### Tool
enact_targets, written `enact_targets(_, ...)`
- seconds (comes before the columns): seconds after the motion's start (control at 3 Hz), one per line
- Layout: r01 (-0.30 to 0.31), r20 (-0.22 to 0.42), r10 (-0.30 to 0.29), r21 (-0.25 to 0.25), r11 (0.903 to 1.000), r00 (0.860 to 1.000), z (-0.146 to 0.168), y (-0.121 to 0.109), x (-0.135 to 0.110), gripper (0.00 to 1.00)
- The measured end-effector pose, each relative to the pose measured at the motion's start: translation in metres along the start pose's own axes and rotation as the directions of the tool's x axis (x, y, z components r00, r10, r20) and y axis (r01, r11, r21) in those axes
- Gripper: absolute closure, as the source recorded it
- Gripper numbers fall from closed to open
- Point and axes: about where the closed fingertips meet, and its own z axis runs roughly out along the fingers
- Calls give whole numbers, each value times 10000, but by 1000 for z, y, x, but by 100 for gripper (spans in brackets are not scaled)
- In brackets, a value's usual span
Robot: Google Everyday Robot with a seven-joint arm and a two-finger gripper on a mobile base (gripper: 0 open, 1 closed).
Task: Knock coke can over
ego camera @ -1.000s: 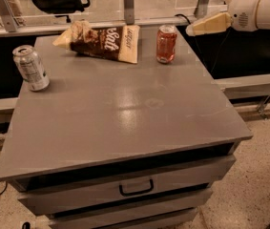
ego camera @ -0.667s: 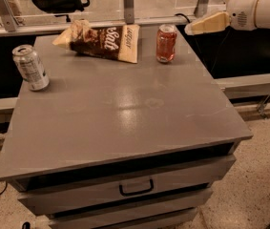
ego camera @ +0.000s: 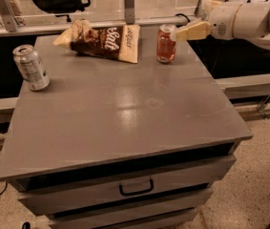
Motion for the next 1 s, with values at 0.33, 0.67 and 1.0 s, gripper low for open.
enact_targets(0.33,244,386,-238,-162,9996,9990,29,10,15,0)
enact_targets(0.67,499,411,-494,-115,9987,9979,48,10,35,0)
enact_targets(1.0,245,527,-235,-186,9995,9983,62,13,50,0)
